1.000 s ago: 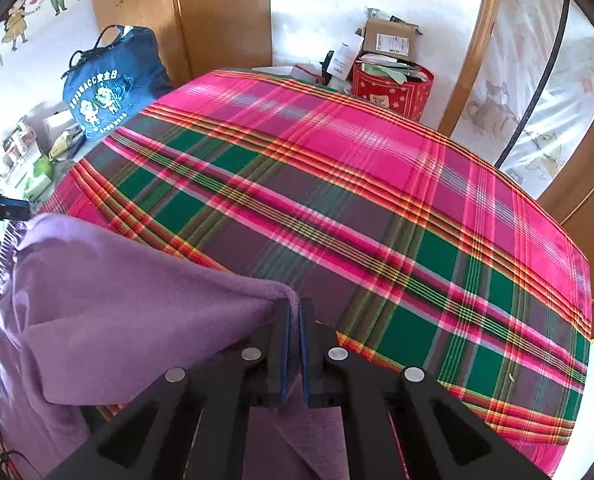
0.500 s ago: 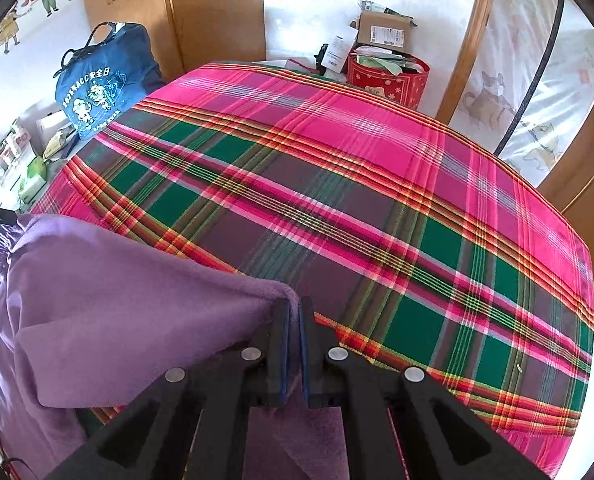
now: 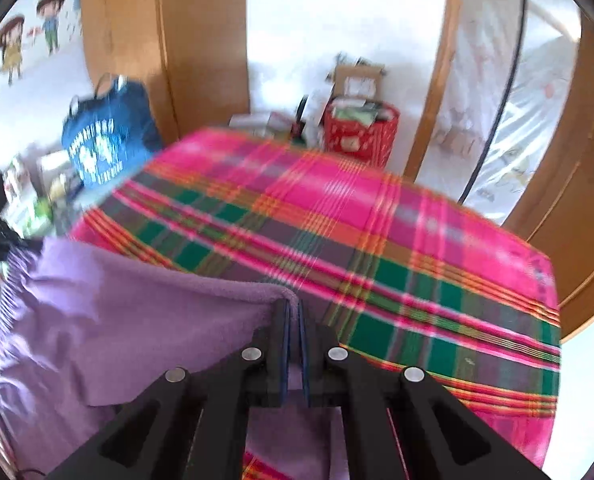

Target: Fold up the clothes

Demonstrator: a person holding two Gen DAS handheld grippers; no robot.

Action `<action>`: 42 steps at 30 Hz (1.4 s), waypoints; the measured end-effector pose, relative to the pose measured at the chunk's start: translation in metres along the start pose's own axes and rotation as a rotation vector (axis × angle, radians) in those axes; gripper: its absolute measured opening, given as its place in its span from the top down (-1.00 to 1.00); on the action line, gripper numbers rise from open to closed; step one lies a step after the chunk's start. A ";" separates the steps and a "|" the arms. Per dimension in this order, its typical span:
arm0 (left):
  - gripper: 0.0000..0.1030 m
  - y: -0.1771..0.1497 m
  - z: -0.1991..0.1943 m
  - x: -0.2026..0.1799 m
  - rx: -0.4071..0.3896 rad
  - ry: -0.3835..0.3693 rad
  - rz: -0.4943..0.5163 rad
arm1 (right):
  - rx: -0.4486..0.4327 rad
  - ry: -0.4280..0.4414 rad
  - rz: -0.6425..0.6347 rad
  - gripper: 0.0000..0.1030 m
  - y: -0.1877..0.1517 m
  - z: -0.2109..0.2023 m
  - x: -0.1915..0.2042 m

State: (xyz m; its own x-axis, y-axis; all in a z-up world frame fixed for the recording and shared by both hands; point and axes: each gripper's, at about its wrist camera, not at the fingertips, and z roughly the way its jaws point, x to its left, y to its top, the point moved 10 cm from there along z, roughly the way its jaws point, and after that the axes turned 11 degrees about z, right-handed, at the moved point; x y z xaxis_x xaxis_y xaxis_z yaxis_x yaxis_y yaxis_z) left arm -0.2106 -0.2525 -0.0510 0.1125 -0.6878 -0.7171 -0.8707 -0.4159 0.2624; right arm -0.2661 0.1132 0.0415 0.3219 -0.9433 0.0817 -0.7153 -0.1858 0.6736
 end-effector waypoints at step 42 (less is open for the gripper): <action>0.71 0.014 0.031 0.032 0.023 0.081 -0.063 | 0.175 -0.187 0.151 0.72 -0.075 0.010 -0.107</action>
State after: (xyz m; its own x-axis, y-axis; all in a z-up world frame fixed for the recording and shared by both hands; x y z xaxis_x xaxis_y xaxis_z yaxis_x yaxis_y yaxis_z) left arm -0.2339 -0.2613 -0.0904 0.2048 -0.7073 -0.6766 -0.8715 -0.4465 0.2029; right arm -0.2532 0.2258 -0.0250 0.0957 -0.9951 0.0233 -0.8475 -0.0692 0.5263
